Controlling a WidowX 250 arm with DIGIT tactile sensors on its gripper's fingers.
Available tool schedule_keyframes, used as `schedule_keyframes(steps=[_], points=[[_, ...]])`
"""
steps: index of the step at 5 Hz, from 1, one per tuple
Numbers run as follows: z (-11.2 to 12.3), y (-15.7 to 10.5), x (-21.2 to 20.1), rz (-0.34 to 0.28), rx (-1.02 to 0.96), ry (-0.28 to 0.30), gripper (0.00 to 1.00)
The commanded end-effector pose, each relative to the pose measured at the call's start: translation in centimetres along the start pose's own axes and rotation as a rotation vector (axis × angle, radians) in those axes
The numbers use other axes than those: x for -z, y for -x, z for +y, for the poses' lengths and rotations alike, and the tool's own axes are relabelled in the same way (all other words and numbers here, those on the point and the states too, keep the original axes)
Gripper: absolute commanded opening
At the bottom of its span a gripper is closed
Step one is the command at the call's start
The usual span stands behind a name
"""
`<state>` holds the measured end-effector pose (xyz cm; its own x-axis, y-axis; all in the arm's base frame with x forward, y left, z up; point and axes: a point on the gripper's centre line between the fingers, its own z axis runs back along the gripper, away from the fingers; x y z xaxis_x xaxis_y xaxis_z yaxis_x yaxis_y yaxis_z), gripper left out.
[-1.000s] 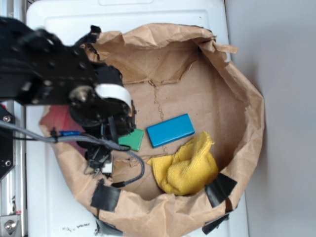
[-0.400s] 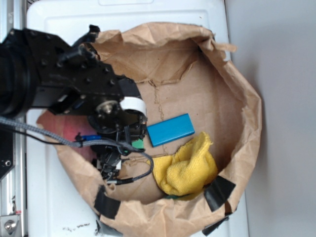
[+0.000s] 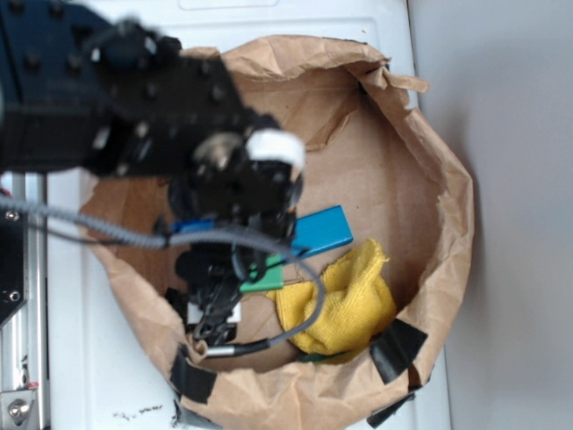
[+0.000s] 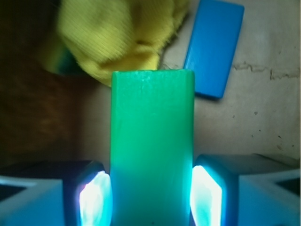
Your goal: Grab the green block.
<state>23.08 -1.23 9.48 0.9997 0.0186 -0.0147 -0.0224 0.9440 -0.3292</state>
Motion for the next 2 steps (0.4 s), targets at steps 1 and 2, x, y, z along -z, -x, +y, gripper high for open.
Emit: schedule_keyframes(steps=[1,2], points=[[-0.57,-0.87,-5.41,-0.077,-0.017,0.002,0.0],[-0.05,-0.85,-6.16,-0.138,-0.056,0.027,0.0]])
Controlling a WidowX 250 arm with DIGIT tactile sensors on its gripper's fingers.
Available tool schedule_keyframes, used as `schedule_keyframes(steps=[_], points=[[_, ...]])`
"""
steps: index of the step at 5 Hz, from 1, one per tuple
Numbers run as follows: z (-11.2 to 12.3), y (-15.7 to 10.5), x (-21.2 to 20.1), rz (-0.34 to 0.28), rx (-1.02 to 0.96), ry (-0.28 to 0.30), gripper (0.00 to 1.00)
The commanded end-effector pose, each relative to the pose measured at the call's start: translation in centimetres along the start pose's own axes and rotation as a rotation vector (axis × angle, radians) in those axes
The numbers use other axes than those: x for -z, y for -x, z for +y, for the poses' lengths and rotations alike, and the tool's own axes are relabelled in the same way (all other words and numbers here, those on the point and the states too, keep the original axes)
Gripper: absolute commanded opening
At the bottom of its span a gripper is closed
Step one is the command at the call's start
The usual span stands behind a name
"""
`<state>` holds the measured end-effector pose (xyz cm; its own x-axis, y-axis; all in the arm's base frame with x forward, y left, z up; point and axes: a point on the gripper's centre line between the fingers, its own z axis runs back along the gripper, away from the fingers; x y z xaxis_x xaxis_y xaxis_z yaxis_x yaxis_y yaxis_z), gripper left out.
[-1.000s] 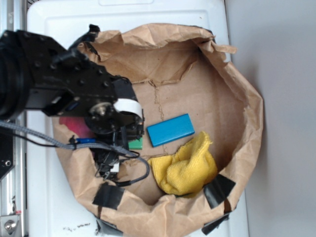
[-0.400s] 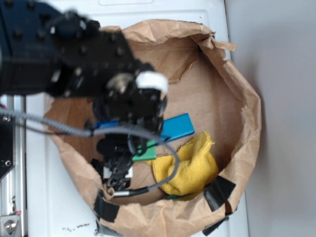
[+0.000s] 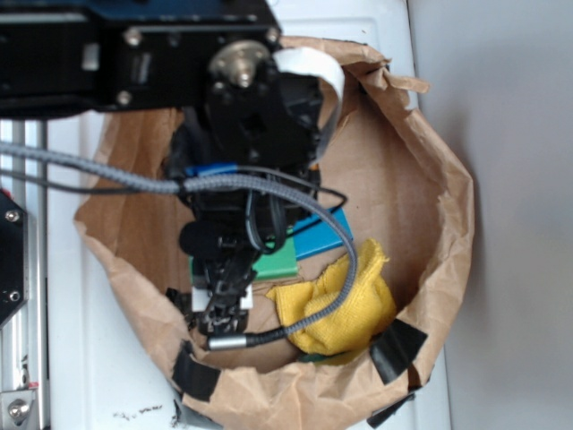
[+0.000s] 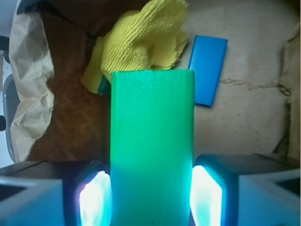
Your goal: Grab the green block.
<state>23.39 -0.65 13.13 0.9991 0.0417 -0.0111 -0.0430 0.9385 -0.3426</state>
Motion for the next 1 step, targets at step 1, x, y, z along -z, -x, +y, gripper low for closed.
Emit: schedule_keyframes(steps=[1], points=[[0.67,-0.15,-2.86,-0.224,0.006,-0.039,0.13]])
